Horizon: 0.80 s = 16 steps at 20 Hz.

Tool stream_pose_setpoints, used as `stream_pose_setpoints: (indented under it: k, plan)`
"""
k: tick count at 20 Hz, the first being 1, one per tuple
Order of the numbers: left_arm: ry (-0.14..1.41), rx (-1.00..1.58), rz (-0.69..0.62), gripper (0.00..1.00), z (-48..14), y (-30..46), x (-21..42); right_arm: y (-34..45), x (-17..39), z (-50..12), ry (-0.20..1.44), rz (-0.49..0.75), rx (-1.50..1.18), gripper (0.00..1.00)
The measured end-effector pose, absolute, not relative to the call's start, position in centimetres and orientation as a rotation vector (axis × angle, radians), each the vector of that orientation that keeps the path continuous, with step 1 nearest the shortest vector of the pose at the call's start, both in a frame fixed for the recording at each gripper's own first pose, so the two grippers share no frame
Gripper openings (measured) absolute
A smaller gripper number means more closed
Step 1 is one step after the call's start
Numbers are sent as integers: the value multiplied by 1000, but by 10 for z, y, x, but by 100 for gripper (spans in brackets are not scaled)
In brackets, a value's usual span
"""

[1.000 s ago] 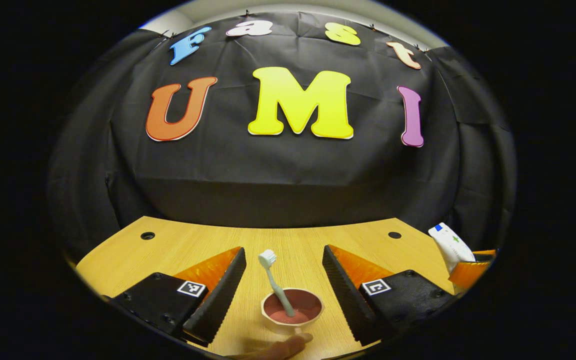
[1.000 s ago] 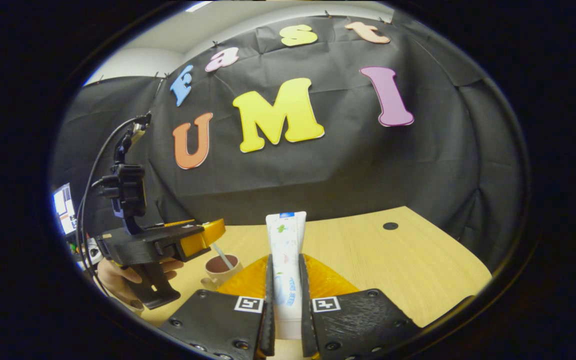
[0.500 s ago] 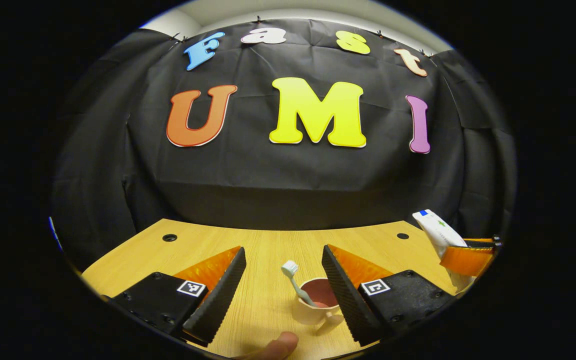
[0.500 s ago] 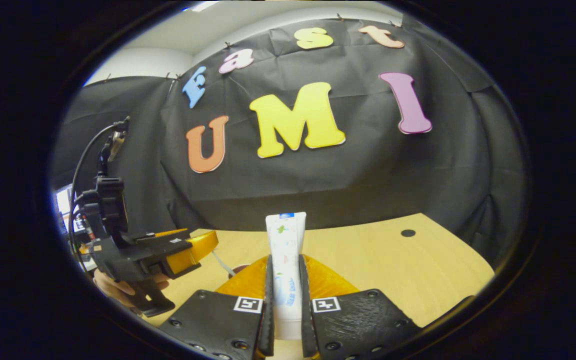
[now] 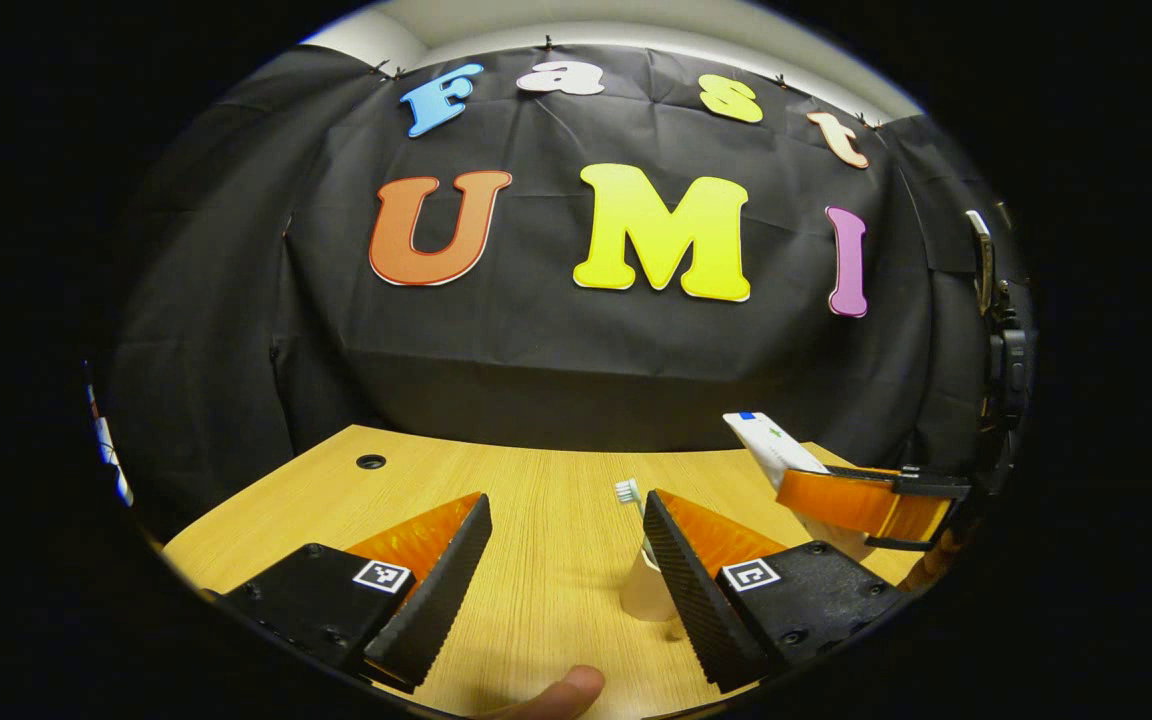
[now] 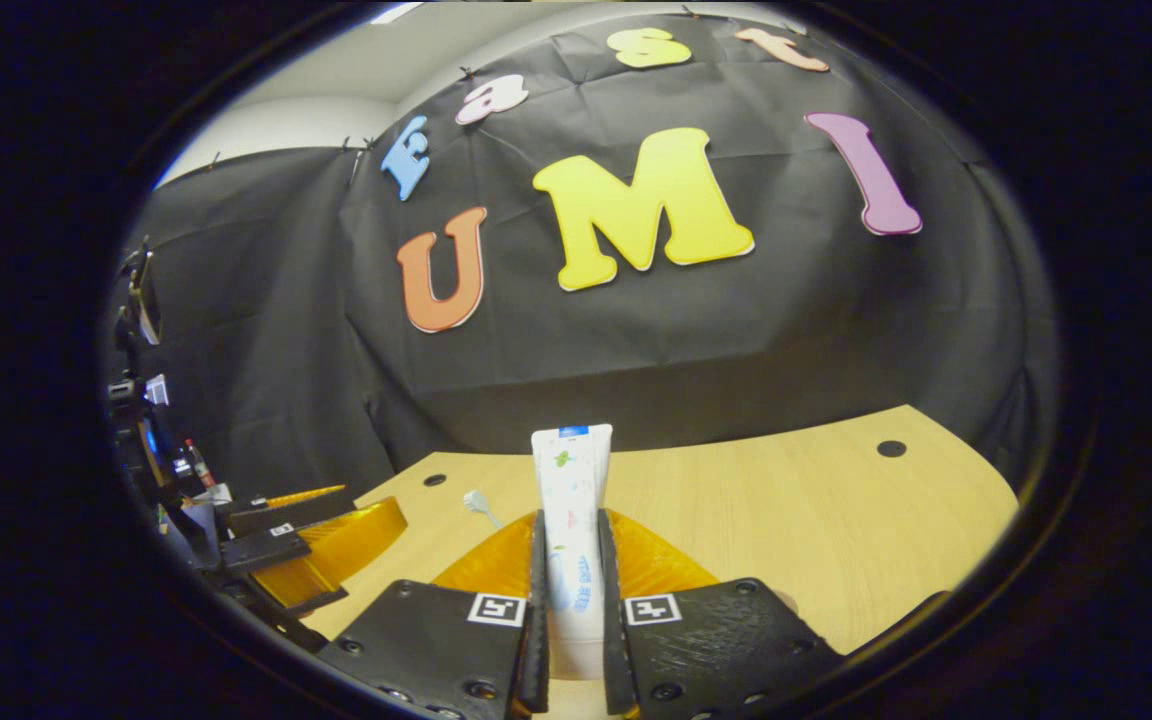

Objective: Put the toothbrush and toothpaste on the desktop into the cup, then pick up the cup and place it on the coaster on the desktop.

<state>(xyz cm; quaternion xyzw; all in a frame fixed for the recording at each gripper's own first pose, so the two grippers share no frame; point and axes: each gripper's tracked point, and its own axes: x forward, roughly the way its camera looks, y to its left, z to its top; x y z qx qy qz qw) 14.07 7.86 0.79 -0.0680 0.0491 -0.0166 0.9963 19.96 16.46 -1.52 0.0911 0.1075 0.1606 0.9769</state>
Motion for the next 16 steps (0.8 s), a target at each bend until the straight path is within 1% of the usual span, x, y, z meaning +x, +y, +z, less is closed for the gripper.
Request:
stream_pose_setpoints:
  k: [2, 3, 5, 7, 16]
  plan:
    - [93, -143, -37, 97, 8, 83, 136, 173, 206, -14, 216, 322, 178, 22]
    - [90, -142, -34, 97, 5, 87, 135, 177, 208, -13, 216, 325, 177, 24]
    - [97, -140, -29, 97, 1, 93, 133, 184, 212, -10, 209, 333, 181, 24]
    - [108, -147, -26, 97, -5, 97, 134, 189, 213, -7, 201, 339, 172, 26]
    - [117, -159, -42, 97, -9, 94, 132, 200, 217, -11, 218, 344, 158, 26]
